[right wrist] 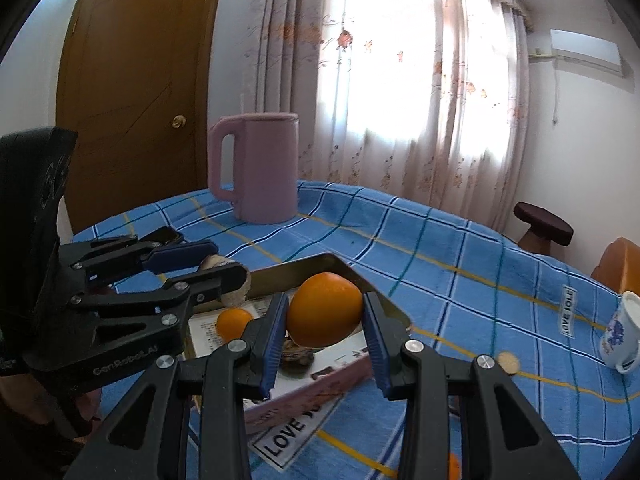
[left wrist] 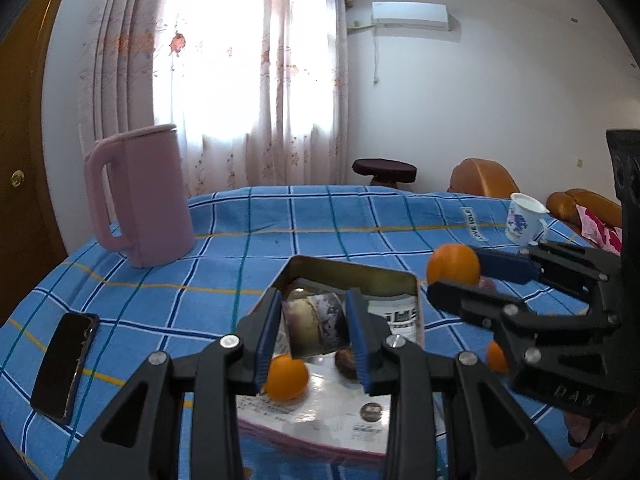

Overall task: Organize fruits
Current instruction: 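Carry the can with the left tool while the right tool carries the orange over the tin, then lower and release the can with the left tool while the right tool releases the orange into the tin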

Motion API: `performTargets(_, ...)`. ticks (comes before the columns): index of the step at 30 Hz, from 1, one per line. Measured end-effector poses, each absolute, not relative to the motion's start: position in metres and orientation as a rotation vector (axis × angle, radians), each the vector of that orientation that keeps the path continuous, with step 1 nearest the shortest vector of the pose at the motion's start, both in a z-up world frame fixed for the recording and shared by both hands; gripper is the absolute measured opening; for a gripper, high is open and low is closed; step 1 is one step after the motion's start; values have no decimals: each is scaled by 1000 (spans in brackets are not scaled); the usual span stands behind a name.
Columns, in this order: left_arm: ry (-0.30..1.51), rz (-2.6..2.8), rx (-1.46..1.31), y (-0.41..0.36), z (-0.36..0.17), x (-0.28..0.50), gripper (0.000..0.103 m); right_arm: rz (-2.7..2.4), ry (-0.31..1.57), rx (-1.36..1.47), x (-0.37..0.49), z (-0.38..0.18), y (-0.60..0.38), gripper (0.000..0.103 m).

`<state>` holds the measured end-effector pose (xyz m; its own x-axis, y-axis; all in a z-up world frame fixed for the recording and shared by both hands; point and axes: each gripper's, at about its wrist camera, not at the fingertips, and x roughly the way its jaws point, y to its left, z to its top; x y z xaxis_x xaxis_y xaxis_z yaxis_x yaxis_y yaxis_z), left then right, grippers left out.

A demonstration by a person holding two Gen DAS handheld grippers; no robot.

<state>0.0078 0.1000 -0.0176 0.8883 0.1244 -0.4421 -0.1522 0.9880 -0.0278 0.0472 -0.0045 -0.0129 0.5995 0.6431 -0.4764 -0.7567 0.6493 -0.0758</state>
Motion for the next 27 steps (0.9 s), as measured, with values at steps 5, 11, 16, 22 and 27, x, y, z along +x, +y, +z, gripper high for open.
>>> performTargets(5, 465, 168, -78, 114, -23, 7, 35, 843, 451, -302, 44, -22, 9, 39)
performTargets(11, 488, 195, -86, 125, -32, 10, 35, 869, 481, -327, 41, -34, 24, 39)
performTargets(16, 507, 210, -89, 132, -39, 13, 35, 885, 517, -344, 42, -46, 34, 39)
performTargets(22, 537, 218, -91, 136, -49, 19, 35, 900, 566, -380, 43, -62, 44, 40)
performTargets(27, 549, 215, -88, 136, -51, 21, 35, 893, 581, -390, 45, -65, 45, 40)
